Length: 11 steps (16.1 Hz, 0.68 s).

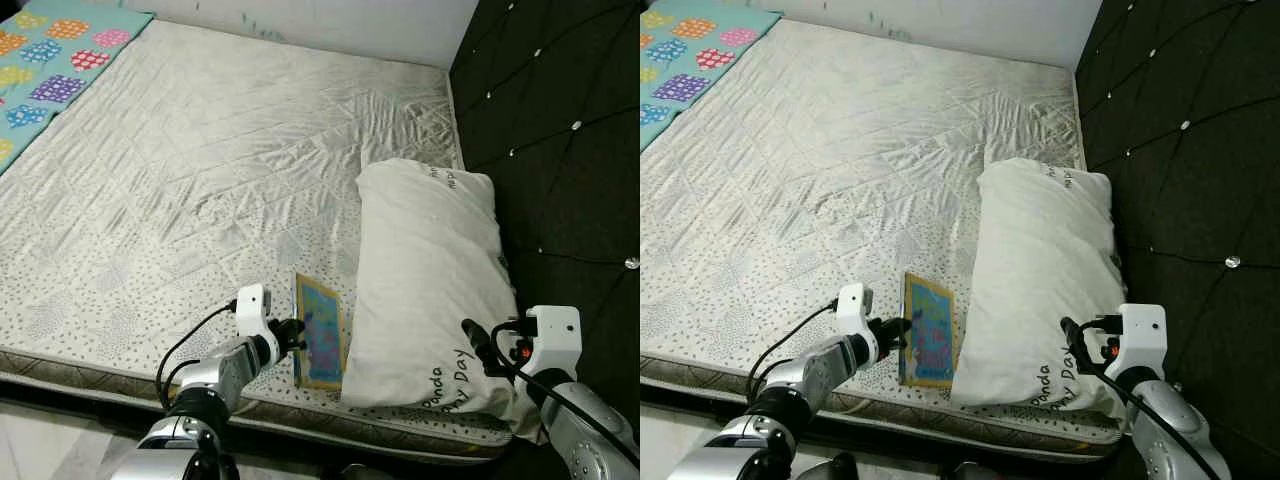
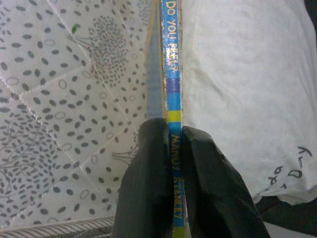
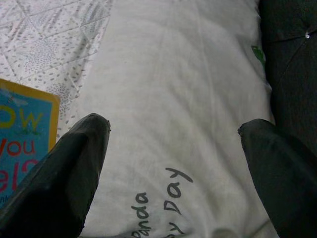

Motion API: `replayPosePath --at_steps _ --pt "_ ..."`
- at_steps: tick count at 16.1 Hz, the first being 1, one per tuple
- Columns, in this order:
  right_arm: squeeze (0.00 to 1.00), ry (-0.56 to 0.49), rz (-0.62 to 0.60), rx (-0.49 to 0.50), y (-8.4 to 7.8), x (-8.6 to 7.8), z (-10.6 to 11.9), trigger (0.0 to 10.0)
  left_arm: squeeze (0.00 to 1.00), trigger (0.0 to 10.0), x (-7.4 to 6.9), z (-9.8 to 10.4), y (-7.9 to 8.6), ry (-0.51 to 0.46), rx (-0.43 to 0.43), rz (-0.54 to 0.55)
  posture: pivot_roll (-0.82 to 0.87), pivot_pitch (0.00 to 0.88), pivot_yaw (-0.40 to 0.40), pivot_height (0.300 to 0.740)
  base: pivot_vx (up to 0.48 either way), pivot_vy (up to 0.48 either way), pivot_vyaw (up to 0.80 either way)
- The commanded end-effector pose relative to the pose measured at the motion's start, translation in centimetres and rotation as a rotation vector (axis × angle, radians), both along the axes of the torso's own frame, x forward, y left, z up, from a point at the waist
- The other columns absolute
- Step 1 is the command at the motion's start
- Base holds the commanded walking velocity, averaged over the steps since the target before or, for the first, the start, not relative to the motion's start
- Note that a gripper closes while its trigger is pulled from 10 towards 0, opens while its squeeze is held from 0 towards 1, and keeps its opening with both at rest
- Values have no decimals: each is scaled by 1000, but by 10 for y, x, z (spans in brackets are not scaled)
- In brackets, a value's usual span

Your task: Clean up the room

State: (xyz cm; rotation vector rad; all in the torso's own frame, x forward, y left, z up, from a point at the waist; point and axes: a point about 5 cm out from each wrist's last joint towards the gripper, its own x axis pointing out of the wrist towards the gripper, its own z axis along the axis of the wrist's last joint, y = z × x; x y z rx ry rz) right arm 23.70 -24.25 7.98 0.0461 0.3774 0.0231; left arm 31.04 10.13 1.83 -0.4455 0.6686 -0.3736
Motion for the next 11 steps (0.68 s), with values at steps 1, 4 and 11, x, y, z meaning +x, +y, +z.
replayPosePath --at_steps 1,4,11 --pt "0 2 -22 -5 -4 -1 -1 10000 0 10000 0 1 -8 -7 -17 -25 -285 171 -115 740 0 0 0" --pt "0 -1 -21 -6 -4 0 0 10000 0 10000 2 4 -21 -8 -30 -36 -288 168 -115 740 0 0 0" --pt "0 -3 -26 -8 -4 0 0 10000 0 10000 -4 -2 -34 35 -57 -36 -299 170 -118 740 0 0 0"
